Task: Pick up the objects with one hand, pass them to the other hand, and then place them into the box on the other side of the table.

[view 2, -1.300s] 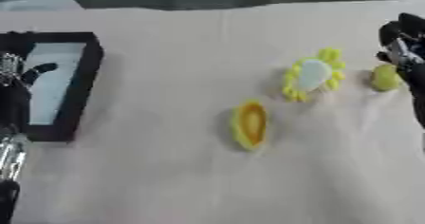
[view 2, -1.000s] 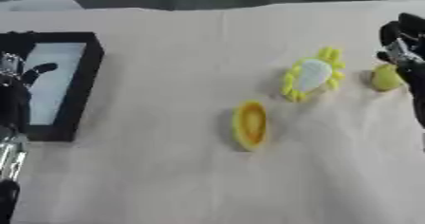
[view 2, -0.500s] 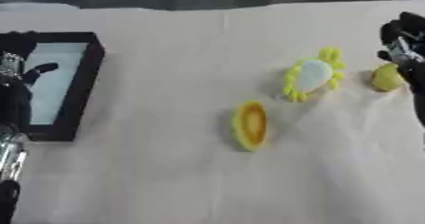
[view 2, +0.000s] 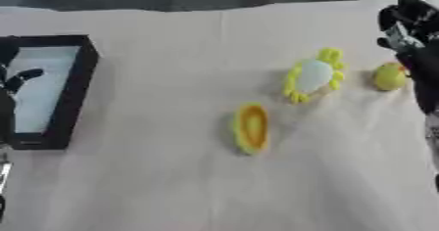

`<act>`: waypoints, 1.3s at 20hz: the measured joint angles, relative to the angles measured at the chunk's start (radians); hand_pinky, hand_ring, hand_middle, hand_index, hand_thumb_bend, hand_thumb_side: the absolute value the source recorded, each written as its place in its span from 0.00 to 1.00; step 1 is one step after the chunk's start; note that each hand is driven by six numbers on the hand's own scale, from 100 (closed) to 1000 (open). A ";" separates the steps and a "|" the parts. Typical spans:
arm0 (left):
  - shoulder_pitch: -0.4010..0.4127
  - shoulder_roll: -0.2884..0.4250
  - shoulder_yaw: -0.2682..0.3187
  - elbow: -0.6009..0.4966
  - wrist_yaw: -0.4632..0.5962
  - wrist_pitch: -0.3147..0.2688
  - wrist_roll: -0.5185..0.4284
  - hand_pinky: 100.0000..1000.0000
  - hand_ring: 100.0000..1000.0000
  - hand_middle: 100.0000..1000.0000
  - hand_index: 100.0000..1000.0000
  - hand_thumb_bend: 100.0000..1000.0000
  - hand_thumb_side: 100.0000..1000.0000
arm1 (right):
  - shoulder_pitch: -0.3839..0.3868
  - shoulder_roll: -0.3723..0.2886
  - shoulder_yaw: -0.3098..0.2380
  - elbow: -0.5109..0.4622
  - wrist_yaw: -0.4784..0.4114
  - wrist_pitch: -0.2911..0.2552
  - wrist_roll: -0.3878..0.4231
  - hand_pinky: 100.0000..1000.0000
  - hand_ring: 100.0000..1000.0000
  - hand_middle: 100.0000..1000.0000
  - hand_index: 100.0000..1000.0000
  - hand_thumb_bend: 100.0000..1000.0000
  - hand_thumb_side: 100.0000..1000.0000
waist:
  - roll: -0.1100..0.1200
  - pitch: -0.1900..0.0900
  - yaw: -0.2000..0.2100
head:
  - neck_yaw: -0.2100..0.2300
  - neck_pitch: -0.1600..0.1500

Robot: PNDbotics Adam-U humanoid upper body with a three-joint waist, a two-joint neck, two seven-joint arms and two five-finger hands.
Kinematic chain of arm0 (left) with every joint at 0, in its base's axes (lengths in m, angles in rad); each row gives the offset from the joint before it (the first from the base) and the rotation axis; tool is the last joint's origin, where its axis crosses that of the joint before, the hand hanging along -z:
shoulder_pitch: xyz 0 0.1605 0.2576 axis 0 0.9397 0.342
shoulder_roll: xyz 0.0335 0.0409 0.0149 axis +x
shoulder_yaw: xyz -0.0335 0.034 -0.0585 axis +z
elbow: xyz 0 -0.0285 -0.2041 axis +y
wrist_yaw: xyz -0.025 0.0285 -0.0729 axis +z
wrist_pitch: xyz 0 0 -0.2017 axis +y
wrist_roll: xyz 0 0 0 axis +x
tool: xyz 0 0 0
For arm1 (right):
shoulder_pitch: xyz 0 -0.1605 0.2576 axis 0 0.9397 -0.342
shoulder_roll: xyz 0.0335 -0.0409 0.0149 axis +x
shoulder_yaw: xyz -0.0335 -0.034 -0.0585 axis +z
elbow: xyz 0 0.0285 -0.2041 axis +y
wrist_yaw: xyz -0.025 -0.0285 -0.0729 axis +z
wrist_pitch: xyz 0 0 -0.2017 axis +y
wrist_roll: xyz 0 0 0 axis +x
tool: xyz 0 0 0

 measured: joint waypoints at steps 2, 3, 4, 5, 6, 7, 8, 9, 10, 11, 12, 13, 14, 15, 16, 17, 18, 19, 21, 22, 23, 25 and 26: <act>0.002 0.004 0.000 0.000 0.000 0.000 0.000 0.69 1.00 0.82 0.81 0.46 0.73 | -0.025 -0.050 0.007 0.020 0.010 0.013 -0.005 0.78 0.93 0.82 0.86 0.41 0.31 | -0.002 0.000 -0.001 | -0.004 0.000; 0.003 0.008 0.000 0.000 0.000 0.000 0.000 0.69 1.00 0.82 0.81 0.46 0.73 | -0.037 -0.075 0.013 0.032 0.019 0.022 -0.002 0.78 0.93 0.82 0.86 0.42 0.31 | -0.005 0.000 -0.002 | -0.006 0.000; 0.005 0.009 0.000 0.000 0.000 0.000 0.000 0.69 1.00 0.82 0.81 0.46 0.73 | -0.049 -0.099 0.019 0.045 0.031 0.034 0.003 0.78 0.93 0.82 0.86 0.44 0.32 | -0.010 0.000 -0.003 | -0.008 0.000; 0.006 0.009 0.000 0.000 -0.001 0.000 0.000 0.69 1.00 0.82 0.81 0.46 0.73 | -0.057 -0.125 0.029 0.061 0.043 0.046 0.012 0.78 0.93 0.82 0.87 0.45 0.31 | -0.013 0.000 -0.003 | -0.010 0.000; 0.007 0.011 0.000 0.000 -0.001 0.000 0.000 0.69 1.00 0.82 0.81 0.46 0.73 | -0.064 -0.149 0.042 0.079 0.057 0.059 0.024 0.78 0.93 0.82 0.87 0.45 0.31 | -0.017 0.000 -0.003 | -0.011 0.000; 0.008 0.014 0.000 0.000 -0.001 0.000 0.000 0.69 1.00 0.82 0.81 0.46 0.73 | -0.072 -0.174 0.057 0.100 0.071 0.073 0.037 0.79 0.93 0.83 0.87 0.46 0.30 | -0.019 0.000 -0.003 | -0.011 0.000; 0.008 0.017 0.000 0.000 -0.001 0.000 0.000 0.69 1.00 0.82 0.81 0.46 0.73 | -0.081 -0.199 0.074 0.123 0.086 0.088 0.051 0.79 0.93 0.83 0.87 0.47 0.29 | -0.021 0.000 -0.003 | -0.011 0.000; 0.008 0.018 0.000 0.000 -0.001 0.000 0.000 0.69 1.00 0.82 0.81 0.46 0.73 | -0.089 -0.223 0.091 0.146 0.101 0.103 0.066 0.80 0.93 0.84 0.88 0.49 0.28 | -0.023 0.000 -0.003 | -0.011 0.000; 0.008 0.018 0.000 0.000 -0.001 0.000 0.000 0.69 1.00 0.82 0.81 0.46 0.73 | -0.097 -0.248 0.109 0.171 0.115 0.118 0.081 0.81 0.94 0.84 0.87 0.50 0.27 | -0.026 0.000 -0.003 | -0.011 -0.001; 0.008 0.018 0.000 0.000 -0.002 0.000 0.000 0.69 1.00 0.82 0.81 0.46 0.73 | -0.102 -0.273 0.130 0.195 0.127 0.131 0.095 0.81 0.93 0.84 0.87 0.50 0.26 | -0.029 -0.001 -0.002 | -0.012 -0.001; 0.008 0.018 0.000 0.000 -0.003 0.000 0.000 0.69 1.00 0.82 0.81 0.46 0.73 | -0.106 -0.299 0.151 0.220 0.138 0.139 0.110 0.82 0.94 0.84 0.87 0.50 0.25 | -0.032 -0.001 0.001 | -0.015 -0.004; 0.009 0.019 -0.001 0.000 -0.003 0.000 0.000 0.69 1.00 0.82 0.81 0.46 0.73 | -0.108 -0.324 0.174 0.245 0.146 0.140 0.125 0.82 0.94 0.85 0.87 0.49 0.22 | -0.033 -0.001 0.004 | -0.020 -0.005; 0.009 0.020 -0.001 0.000 -0.004 0.000 -0.001 0.69 1.00 0.82 0.81 0.46 0.73 | -0.111 -0.348 0.195 0.270 0.153 0.135 0.141 0.83 0.94 0.85 0.87 0.48 0.17 | -0.034 -0.001 0.006 | -0.025 -0.008; 0.009 0.022 -0.003 0.000 -0.004 0.000 -0.002 0.69 1.00 0.82 0.81 0.46 0.73 | -0.114 -0.374 0.216 0.295 0.160 0.127 0.157 0.84 0.95 0.85 0.86 0.47 0.13 | -0.034 -0.001 0.009 | -0.030 -0.011; 0.008 0.022 -0.006 0.000 -0.004 0.000 -0.003 0.69 1.00 0.82 0.81 0.46 0.73 | -0.115 -0.398 0.235 0.321 0.165 0.117 0.173 0.84 0.95 0.86 0.87 0.42 0.14 | -0.034 -0.001 0.013 | -0.035 -0.015; 0.008 0.022 -0.006 0.000 -0.004 0.000 -0.004 0.69 1.00 0.82 0.81 0.46 0.73 | -0.117 -0.419 0.253 0.346 0.172 0.105 0.189 0.84 0.95 0.86 0.87 0.41 0.11 | -0.034 -0.001 0.016 | -0.041 -0.019; 0.008 0.022 -0.007 0.000 -0.004 0.000 -0.006 0.69 1.00 0.82 0.81 0.46 0.73 | -0.122 -0.436 0.270 0.373 0.179 0.093 0.206 0.84 0.95 0.86 0.87 0.41 0.09 | -0.034 -0.001 0.018 | -0.049 -0.023; 0.008 0.022 -0.007 0.000 -0.004 -0.001 -0.007 0.69 1.00 0.82 0.81 0.46 0.73 | -0.129 -0.446 0.283 0.399 0.187 0.081 0.222 0.84 0.95 0.86 0.87 0.41 0.07 | -0.034 -0.001 0.019 | -0.056 -0.026; 0.008 0.022 -0.007 0.000 -0.003 -0.001 -0.007 0.69 1.00 0.82 0.81 0.46 0.73 | -0.149 -0.451 0.298 0.452 0.205 0.058 0.255 0.84 0.95 0.86 0.87 0.41 0.05 | -0.034 -0.001 0.020 | -0.066 -0.027; 0.008 0.022 -0.008 0.000 -0.003 -0.001 -0.007 0.69 1.00 0.82 0.81 0.46 0.73 | -0.159 -0.452 0.302 0.479 0.214 0.046 0.272 0.84 0.95 0.86 0.87 0.41 0.05 | -0.034 -0.001 0.020 | -0.069 -0.027; 0.008 0.022 -0.008 0.000 -0.003 -0.001 -0.007 0.69 1.00 0.82 0.81 0.46 0.73 | -0.169 -0.452 0.302 0.506 0.223 0.034 0.289 0.85 0.95 0.86 0.87 0.37 0.03 | -0.034 -0.001 0.020 | -0.072 -0.027; 0.008 0.022 -0.010 0.000 -0.003 -0.001 -0.007 0.69 1.00 0.82 0.81 0.45 0.73 | -0.185 -0.452 0.303 0.558 0.247 0.008 0.322 0.85 0.95 0.87 0.88 0.40 0.05 | -0.034 -0.001 0.020 | -0.072 -0.026; 0.008 0.022 -0.011 0.000 -0.003 -0.001 -0.007 0.69 1.00 0.82 0.81 0.45 0.73 | -0.191 -0.452 0.303 0.582 0.259 -0.004 0.338 0.85 0.95 0.87 0.88 0.40 0.05 | -0.034 -0.001 0.019 | -0.072 -0.026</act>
